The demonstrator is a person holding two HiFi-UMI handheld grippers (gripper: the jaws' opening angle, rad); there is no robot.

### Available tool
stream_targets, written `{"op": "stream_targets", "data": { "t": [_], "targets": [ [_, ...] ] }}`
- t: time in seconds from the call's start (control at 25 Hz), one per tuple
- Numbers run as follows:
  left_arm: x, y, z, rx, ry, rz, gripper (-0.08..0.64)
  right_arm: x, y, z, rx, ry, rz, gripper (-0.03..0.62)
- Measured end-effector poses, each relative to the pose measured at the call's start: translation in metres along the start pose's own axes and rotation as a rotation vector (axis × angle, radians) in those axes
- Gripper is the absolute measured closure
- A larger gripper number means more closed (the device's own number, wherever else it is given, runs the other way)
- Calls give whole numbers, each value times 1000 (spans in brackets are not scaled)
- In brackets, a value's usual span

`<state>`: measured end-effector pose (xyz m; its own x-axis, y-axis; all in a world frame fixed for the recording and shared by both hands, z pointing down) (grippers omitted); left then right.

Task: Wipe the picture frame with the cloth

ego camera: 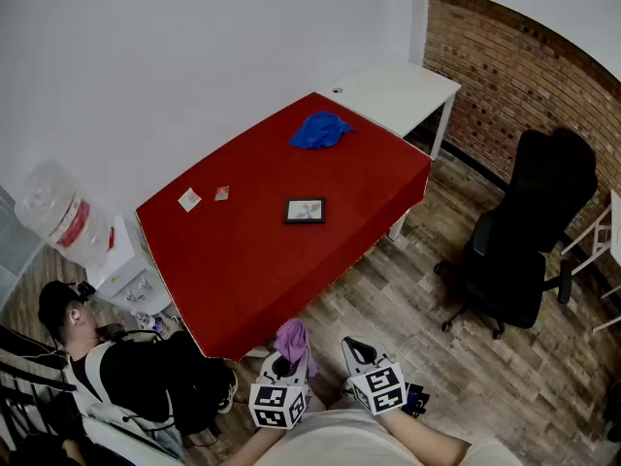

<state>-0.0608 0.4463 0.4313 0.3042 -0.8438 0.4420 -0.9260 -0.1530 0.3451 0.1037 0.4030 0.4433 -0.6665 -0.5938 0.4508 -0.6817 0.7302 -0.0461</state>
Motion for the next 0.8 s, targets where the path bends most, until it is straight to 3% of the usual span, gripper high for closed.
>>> {"op": "stream_targets", "data": {
  "t": [0.4, 0.8],
  "targets": [
    [38, 11, 18, 3, 5, -1, 499, 25, -30, 6, 20, -2, -11, 588],
    [134, 75, 81, 20, 22, -76, 499, 121, -83, 45, 50, 15, -84, 588]
  ]
}}
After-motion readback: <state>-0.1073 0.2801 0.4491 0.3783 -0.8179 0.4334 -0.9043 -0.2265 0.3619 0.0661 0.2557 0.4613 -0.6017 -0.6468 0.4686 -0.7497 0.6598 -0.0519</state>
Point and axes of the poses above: the fingertips, and each gripper's own axes: x forward along the fingers, y to its left, z out of its top, the point moved 7 cm from there along -x, backward along the fingers, and after that the axes turned 9 degrees about -x, right-handed, at the moved point
